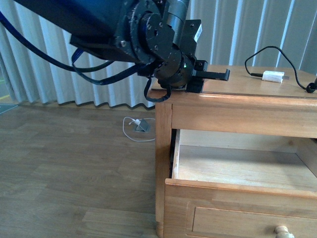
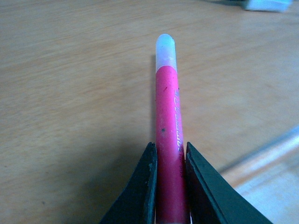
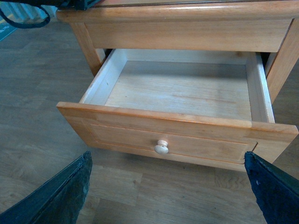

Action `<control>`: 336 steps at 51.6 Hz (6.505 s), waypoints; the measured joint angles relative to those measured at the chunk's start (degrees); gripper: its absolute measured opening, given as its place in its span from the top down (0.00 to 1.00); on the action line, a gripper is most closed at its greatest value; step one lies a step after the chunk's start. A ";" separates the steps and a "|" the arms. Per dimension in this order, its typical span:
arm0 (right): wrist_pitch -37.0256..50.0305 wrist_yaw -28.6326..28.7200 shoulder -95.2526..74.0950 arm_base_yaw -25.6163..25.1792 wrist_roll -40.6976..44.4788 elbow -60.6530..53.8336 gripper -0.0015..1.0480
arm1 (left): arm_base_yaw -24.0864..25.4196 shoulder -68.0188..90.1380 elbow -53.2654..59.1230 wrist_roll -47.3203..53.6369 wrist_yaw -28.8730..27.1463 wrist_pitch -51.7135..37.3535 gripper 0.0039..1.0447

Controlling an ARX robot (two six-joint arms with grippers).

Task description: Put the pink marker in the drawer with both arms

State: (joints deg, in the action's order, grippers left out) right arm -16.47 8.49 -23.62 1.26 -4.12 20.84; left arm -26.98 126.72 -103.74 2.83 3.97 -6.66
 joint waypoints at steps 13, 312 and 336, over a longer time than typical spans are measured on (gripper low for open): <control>0.00 0.00 0.00 0.00 0.00 0.00 0.08 | 0.63 -14.05 17.27 8.35 16.39 -6.23 0.86; 51.87 -14.62 -83.56 0.92 -0.87 17.88 0.08 | 26.84 -126.46 102.42 -3.08 -3.96 6.54 0.05; 58.90 -18.47 -94.53 2.19 -1.55 31.54 0.08 | 26.84 -126.46 102.42 -3.08 -3.96 6.54 0.05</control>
State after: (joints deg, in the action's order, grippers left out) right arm 42.44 -9.98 -118.15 3.44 -5.67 52.38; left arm -0.14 0.25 -1.32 -0.25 0.01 -0.12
